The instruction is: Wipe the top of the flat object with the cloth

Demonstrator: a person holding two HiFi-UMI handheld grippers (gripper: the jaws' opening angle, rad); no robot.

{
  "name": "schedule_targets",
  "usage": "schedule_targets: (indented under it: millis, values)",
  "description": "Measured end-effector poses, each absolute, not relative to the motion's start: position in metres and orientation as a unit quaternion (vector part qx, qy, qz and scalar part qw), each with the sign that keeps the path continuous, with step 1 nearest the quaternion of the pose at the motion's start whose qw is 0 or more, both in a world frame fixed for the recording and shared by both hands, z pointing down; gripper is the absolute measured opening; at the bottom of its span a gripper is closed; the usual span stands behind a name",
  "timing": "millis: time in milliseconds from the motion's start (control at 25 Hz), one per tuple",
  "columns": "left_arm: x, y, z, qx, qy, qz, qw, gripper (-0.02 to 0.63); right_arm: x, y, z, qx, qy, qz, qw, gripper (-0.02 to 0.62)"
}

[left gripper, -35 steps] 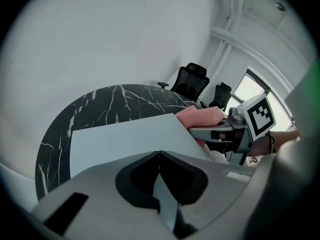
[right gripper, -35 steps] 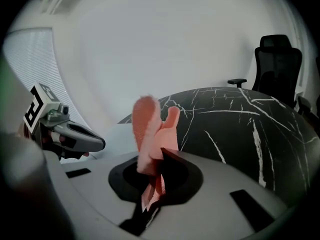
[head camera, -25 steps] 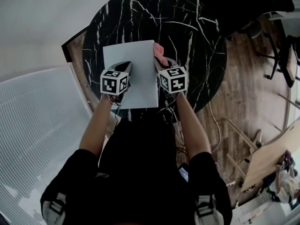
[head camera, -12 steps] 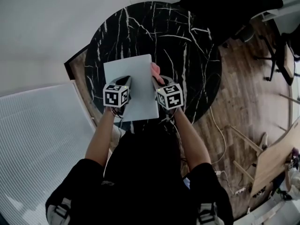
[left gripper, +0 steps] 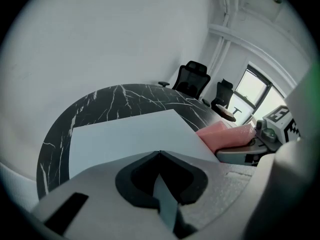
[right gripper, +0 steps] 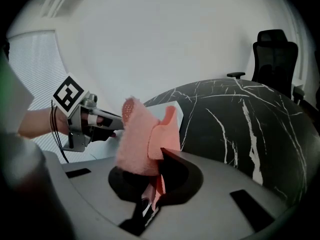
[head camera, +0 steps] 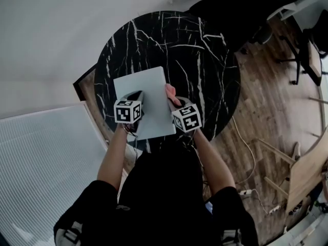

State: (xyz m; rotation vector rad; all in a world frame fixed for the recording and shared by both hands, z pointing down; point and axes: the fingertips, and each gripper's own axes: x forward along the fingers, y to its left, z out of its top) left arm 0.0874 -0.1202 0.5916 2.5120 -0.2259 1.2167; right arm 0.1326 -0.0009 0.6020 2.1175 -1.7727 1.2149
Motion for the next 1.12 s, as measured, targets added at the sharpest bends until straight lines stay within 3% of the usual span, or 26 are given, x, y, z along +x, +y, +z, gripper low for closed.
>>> schedule_targets:
  millis: [1120]
  values:
    - [0.019, -0.034, 0.585, 0.877, -0.024, 0.452, 0.162, 0.002, 0.072, 0.063, 0.601, 0.715, -0.557, 0.421, 0.031, 0.009]
